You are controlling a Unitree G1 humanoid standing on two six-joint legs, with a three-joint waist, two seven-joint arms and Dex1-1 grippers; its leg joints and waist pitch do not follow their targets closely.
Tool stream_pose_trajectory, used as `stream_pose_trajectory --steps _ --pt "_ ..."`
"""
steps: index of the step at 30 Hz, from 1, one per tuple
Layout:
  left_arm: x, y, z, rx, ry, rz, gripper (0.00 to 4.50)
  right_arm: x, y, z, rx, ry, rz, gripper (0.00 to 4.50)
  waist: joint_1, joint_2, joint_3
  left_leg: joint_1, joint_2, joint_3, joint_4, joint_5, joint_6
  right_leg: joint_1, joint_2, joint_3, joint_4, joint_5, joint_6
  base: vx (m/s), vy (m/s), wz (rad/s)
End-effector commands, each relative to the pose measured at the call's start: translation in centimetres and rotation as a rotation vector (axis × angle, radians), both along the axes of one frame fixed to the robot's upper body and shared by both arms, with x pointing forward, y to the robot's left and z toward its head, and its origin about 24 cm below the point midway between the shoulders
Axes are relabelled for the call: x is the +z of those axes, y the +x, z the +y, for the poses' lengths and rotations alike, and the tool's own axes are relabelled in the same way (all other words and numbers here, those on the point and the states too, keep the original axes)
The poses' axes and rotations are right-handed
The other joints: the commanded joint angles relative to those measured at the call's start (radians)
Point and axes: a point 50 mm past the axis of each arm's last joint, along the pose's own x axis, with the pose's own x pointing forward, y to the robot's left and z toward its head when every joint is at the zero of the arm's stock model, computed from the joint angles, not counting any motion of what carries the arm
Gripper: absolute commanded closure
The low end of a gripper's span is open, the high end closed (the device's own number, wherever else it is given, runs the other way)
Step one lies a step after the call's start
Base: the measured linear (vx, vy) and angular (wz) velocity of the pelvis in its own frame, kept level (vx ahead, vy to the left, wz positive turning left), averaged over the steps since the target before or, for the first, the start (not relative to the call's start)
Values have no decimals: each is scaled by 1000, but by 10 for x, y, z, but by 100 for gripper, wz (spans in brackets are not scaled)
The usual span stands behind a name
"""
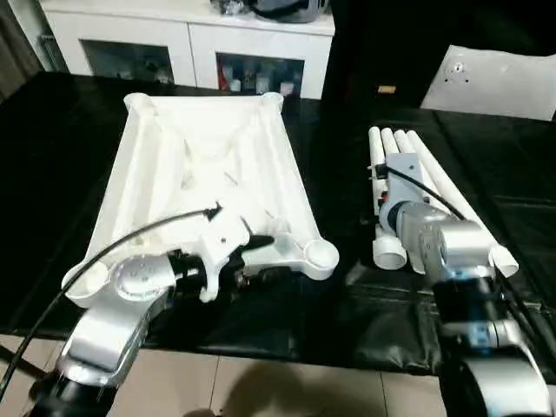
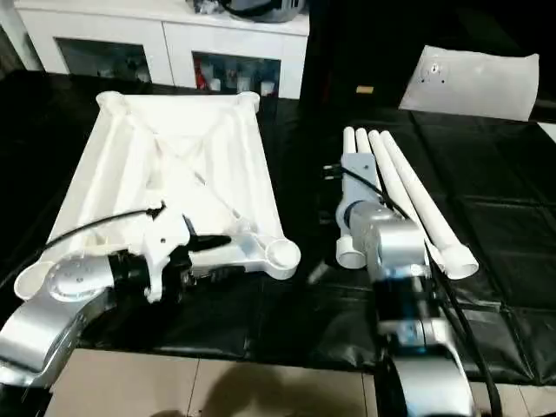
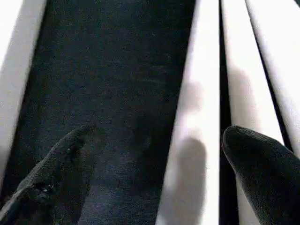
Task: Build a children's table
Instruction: Pick table leg
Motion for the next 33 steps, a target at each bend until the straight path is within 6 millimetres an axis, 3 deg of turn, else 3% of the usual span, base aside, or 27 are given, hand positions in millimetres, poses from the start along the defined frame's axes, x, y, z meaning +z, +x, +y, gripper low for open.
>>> stream_pose_trajectory --steps 1,17,23,26,33 --pt "3 -3 -4 -13 -6 1 170 3 5 -8 -46 -11 -11 0 1 6 -59 -1 48 -8 -69 -20 -19 53 -72 54 -55 49 -202 0 0 0" --pt "5 -2 -8 -18 14 11 170 -20 10 -9 -103 133 162 0 2 7 -62 1 47 -5 -64 -10 4 54 -69 50 -51 67 -226 0 0 0" --pt "4 -4 -8 -32 17 23 166 -23 10 -10 -109 186 196 74 3 8 -63 1 46 -4 -64 -15 0 54 -69 49 -52 59 -226 0 0 0" --pt "5 -4 -8 -33 13 24 166 -23 10 -10 -112 207 205 82 4 8 -63 1 47 -4 -64 -14 -1 54 -70 48 -51 58 -226 0 0 0" --pt "4 -4 -10 -43 14 30 166 -24 11 -12 -129 247 220 159 4 5 -64 1 46 -3 -63 -15 2 55 -70 48 -51 53 -229 0 0 0"
